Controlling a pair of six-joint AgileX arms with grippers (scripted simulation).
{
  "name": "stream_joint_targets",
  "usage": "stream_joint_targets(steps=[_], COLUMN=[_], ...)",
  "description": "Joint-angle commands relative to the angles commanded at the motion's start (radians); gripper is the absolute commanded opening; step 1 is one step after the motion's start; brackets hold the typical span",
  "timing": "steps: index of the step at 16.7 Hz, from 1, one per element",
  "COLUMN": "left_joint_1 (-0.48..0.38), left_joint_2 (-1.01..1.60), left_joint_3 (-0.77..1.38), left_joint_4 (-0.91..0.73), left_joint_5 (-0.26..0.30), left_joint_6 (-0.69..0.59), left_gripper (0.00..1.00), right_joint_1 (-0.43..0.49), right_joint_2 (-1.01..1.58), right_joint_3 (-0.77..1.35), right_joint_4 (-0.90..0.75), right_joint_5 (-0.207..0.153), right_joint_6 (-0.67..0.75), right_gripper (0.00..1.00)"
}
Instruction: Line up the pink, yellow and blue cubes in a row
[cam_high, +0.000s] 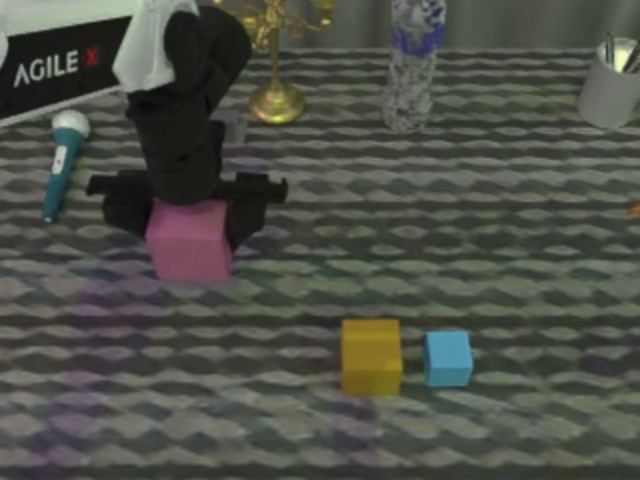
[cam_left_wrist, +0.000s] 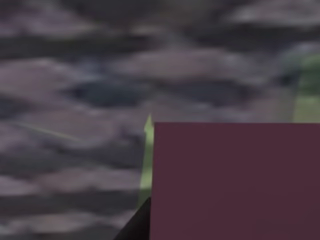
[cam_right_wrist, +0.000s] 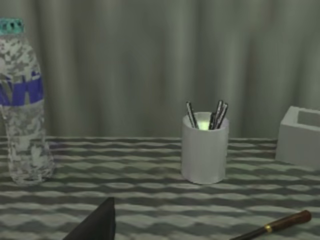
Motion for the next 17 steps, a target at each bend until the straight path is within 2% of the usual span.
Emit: stream_joint_targets(steps=[4,11,17], left_joint_1=[-0.036,-0.212,-0.217], left_joint_2=[-0.025,-0.195,-0.195], left_joint_3=[-0.032,-0.208,-0.228], left_joint_4=[0.003,0.011,0.029], left_joint_5=[-0.001,-0.003,-0.003], left_joint_6=[-0.04,-0.295,-0.302], left_gripper=[0.0,0.0,0.0], right_joint_1=[0.0,0.0,0.0], right_joint_2=[0.0,0.0,0.0], right_joint_3=[0.0,0.0,0.0], right_joint_4=[0.0,0.0,0.0], right_joint_5=[0.0,0.0,0.0], right_joint_6=[0.0,0.0,0.0], right_gripper=[1.0,1.0,1.0])
